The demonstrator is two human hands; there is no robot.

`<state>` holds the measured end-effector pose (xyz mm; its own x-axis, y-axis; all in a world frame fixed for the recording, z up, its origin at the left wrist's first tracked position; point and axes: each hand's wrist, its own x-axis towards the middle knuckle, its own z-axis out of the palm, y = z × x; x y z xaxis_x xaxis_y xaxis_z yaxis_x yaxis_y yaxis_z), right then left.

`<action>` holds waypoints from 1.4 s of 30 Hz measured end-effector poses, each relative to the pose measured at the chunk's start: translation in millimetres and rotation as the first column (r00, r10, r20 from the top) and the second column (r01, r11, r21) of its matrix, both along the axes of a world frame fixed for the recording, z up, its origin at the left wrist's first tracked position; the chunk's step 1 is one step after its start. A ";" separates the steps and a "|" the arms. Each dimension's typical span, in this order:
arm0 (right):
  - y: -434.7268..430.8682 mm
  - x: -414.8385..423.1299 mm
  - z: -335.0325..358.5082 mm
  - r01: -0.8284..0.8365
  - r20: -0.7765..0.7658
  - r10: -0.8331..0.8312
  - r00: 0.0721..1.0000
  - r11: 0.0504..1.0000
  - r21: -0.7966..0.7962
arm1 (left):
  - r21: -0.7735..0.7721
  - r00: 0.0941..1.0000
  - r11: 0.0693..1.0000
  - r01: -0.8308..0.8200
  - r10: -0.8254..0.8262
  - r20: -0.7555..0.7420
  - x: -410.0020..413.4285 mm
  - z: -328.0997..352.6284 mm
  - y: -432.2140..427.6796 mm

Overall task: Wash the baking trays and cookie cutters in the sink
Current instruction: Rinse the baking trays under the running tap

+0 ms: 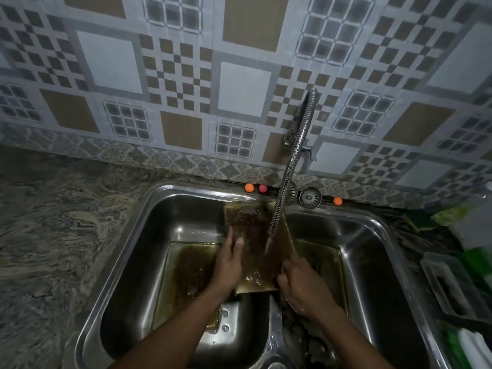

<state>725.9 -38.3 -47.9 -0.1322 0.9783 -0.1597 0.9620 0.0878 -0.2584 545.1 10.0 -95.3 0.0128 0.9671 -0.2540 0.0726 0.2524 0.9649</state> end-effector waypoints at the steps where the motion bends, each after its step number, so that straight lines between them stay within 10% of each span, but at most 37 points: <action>1: 6.9 -2.4 -4.1 0.031 0.021 -0.031 0.999 0.999 0.028 | 0.010 1.000 1.000 0.012 -0.012 0.012 -0.9 3.3 -1.9; 5: 45.3 -23.3 -20.2 0.147 0.056 -0.155 0.986 0.982 0.118 | 0.004 0.997 0.998 0.069 -0.069 0.022 1.7 5.2 -12.2; 10: 54.7 -44.5 -29.1 -0.185 -0.093 0.189 0.977 0.981 0.058 | 0.023 0.993 0.995 0.095 -0.097 0.064 -5.6 6.3 -15.6; 15: 84.1 -33.3 -18.6 0.340 -0.047 -0.336 0.941 0.933 0.117 | 0.008 0.986 0.988 0.156 -0.156 0.066 4.2 -5.4 -16.1; 20: 69.7 -44.4 -24.8 -0.119 -0.149 0.101 0.984 0.986 -0.113 | -0.007 0.993 0.997 0.075 -0.074 0.091 16.1 -16.1 -8.3; 24: 63.6 -5.3 -19.6 0.166 -0.014 -0.165 0.986 0.985 0.049 | -0.061 0.992 0.994 0.088 -0.082 0.094 13.7 -9.2 -7.3; 28: 30.9 12.7 -0.7 0.043 -0.221 -0.065 0.973 0.994 -0.105 | -0.047 0.988 0.987 0.152 -0.153 -0.015 19.6 -20.1 0.7; 32: 8.2 44.0 10.7 0.344 -0.264 -0.279 0.923 0.908 0.241 | -0.092 0.993 0.989 0.118 -0.117 0.022 26.9 -25.8 10.2; 34: 2.6 53.2 17.7 0.506 -0.397 -0.428 0.812 0.855 0.112 | -0.097 0.991 0.988 0.117 -0.110 0.074 30.7 -22.7 12.9; 39: -7.2 46.0 26.2 0.376 -0.827 -0.562 0.014 0.769 -0.516 | -0.100 0.963 0.960 0.262 -0.254 0.087 38.7 -13.3 16.6; 42: -5.4 42.7 23.9 0.405 -0.858 -0.509 0.065 0.799 -0.444 | -0.082 0.934 0.936 0.342 -0.348 -0.079 38.2 -7.8 16.3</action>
<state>768.5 -43.7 -24.1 0.2418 0.9003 -0.3620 -0.1378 -0.3375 -0.9312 583.3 26.3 -103.1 0.3165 0.8882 -0.3331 0.2532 0.2593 0.9320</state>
